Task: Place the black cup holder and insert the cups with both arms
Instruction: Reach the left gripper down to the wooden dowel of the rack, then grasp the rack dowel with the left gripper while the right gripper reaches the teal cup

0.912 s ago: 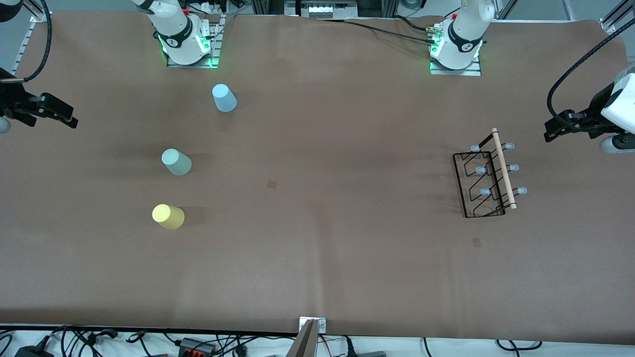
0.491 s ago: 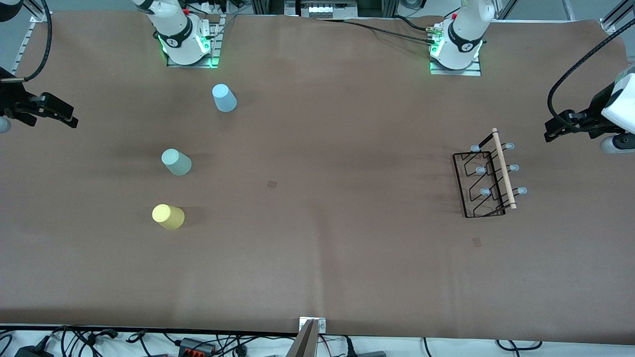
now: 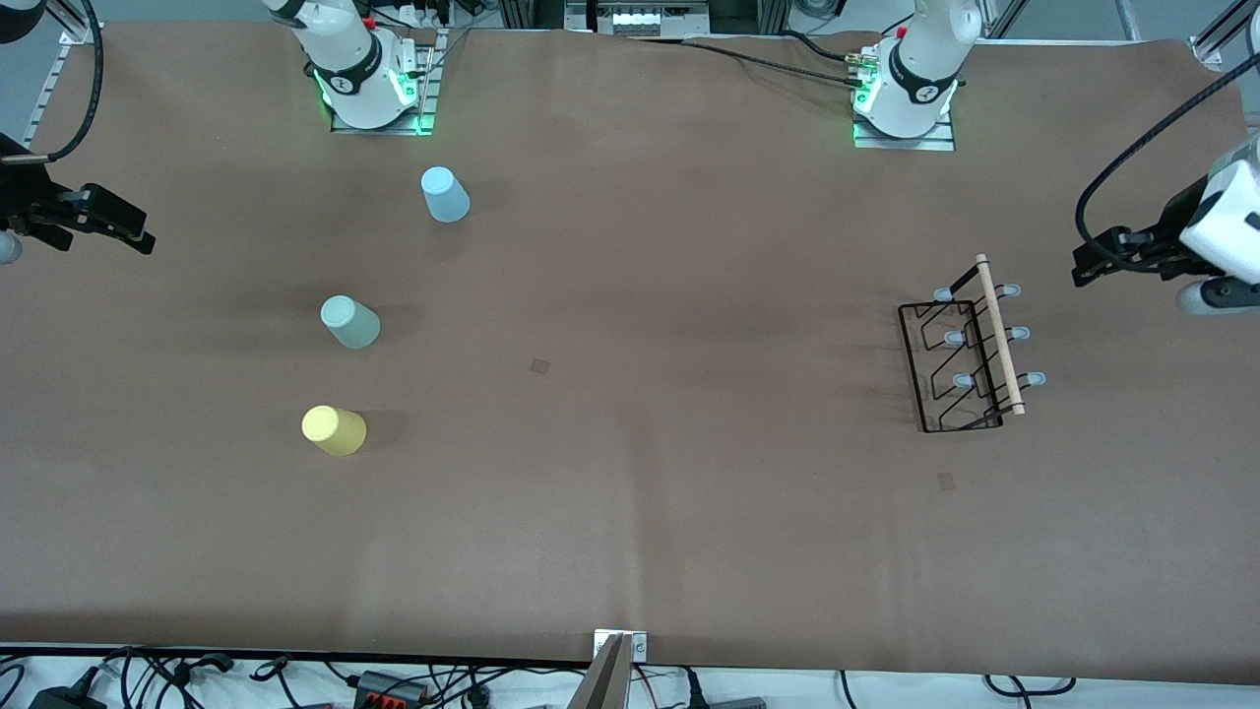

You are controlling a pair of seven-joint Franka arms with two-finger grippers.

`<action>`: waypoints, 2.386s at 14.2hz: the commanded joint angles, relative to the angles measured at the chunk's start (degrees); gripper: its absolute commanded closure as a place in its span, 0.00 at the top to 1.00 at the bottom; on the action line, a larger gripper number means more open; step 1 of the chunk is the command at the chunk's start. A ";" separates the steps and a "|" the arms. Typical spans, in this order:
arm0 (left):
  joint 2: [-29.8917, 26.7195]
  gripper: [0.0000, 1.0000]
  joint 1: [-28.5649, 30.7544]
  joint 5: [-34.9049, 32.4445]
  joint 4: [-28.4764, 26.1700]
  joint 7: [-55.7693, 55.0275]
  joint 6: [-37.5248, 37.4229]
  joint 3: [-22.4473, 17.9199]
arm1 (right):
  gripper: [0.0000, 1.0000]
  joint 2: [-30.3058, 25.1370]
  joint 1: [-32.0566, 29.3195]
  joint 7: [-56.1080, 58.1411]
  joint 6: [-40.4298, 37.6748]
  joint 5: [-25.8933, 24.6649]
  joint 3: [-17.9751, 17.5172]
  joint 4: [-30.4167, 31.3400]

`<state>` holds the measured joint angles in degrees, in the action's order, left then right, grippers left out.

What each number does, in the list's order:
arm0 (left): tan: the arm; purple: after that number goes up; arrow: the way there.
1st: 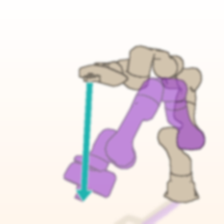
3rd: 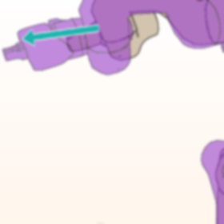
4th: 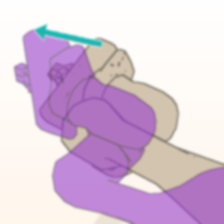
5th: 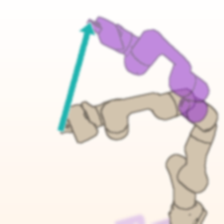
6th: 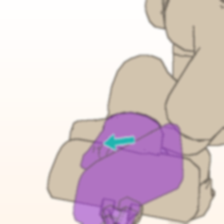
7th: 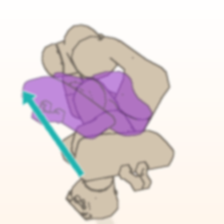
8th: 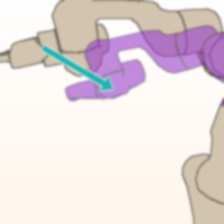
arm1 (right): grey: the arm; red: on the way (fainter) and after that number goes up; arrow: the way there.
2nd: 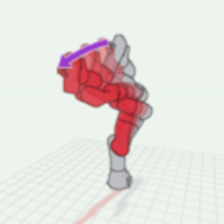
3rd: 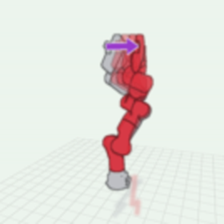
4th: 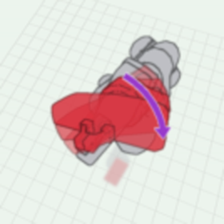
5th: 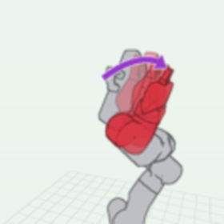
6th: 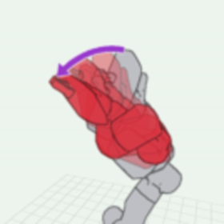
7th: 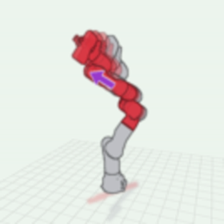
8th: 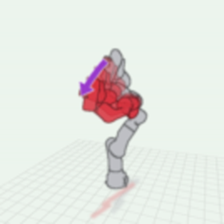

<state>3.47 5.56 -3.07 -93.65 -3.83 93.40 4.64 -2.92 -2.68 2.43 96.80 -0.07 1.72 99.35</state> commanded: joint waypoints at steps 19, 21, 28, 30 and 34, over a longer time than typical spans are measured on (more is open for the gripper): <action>-0.13 0.97 2.79 1.40 -28.86 1.54 28.94 3.18 | 1.00 5.29 0.48 0.56 1.02 -0.02 -0.40 2.08; 0.05 0.87 2.79 1.40 -29.04 1.54 29.03 3.18 | 1.00 6.78 0.57 0.56 0.93 -0.02 -0.40 2.08; 1.10 0.63 3.23 1.40 -32.02 1.63 33.41 3.18 | 1.00 13.54 2.59 -0.58 -0.83 0.24 -0.40 2.69; 1.10 0.60 3.31 1.40 -32.73 1.63 34.65 3.18 | 1.00 16.00 2.77 -0.41 -0.82 1.64 -0.40 0.51; 1.19 0.45 3.31 1.40 -32.82 1.72 34.92 3.18 | 1.00 19.87 5.40 0.12 0.14 1.83 -0.40 0.31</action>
<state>5.22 8.37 -3.07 -125.74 -3.64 127.28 7.63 15.27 1.15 2.34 96.82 0.83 1.26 100.86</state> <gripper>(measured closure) 0.445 0.000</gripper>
